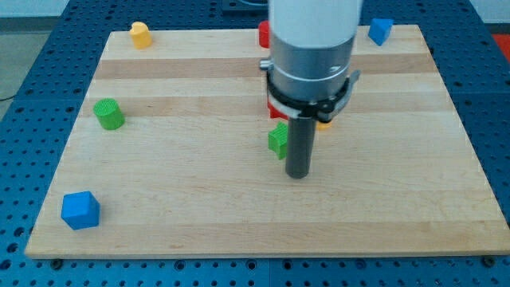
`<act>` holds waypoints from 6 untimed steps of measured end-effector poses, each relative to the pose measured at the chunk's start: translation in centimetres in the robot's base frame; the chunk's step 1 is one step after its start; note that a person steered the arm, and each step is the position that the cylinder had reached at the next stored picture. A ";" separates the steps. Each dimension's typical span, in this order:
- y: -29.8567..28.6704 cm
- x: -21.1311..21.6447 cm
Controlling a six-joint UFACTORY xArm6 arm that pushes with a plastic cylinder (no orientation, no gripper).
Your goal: Slightly move the green star to the bottom of red star
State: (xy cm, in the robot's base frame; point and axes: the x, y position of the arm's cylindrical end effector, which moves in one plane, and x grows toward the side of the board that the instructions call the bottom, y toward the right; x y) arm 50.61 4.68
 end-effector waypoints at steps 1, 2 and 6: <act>-1.0 -0.9; -3.2 -0.9; -5.3 1.2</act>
